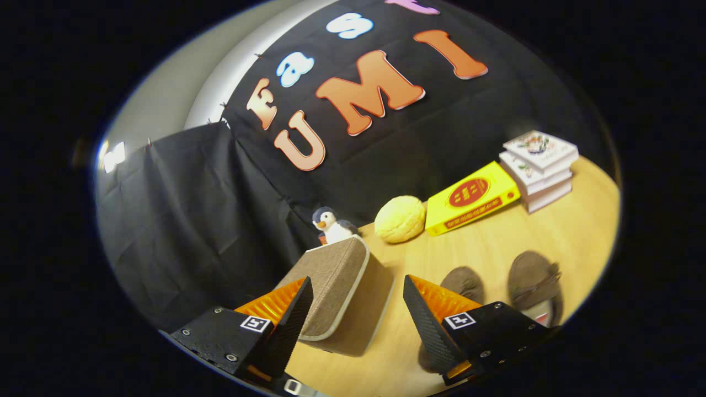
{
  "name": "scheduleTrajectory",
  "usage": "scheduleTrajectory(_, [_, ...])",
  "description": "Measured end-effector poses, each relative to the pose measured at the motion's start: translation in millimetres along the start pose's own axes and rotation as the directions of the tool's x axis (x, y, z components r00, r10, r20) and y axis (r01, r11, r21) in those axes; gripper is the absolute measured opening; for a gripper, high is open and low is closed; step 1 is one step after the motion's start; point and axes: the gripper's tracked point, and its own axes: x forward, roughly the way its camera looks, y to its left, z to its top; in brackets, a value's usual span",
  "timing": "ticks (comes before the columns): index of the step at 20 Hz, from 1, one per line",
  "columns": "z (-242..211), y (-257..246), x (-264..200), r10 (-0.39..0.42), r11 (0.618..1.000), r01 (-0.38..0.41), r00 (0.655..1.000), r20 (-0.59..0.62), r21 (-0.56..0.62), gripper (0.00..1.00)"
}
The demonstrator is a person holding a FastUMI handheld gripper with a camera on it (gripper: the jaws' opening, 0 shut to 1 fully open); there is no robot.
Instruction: Open the storage box then place both shoes into the box .Put the left shoe in first, then the right shoe, with the right side of both shoes facing outward in a uniform manner.
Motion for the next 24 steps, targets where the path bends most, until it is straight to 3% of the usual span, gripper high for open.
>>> scheduleTrajectory(3, [-20.4, 5.2, 13.9, 0.102, 0.974, -0.087, 0.993, -0.065, 0.209, 0.98])
scheduleTrajectory(7, [-41.3, 15.4, 29.2, 0.261, 0.883, -0.188, 0.959, -0.115, 0.431, 0.98])
scheduleTrajectory(10, [-53.5, 17.3, 35.9, 0.313, 0.817, -0.206, 0.943, -0.115, 0.538, 0.98])
scheduleTrajectory(19, [-72.0, 22.1, 61.9, 0.365, 0.759, -0.208, 0.921, -0.138, 0.617, 0.98])
scheduleTrajectory(24, [-81.6, 28.9, 64.9, 0.385, 0.764, -0.208, 0.906, -0.173, 0.611, 0.97])
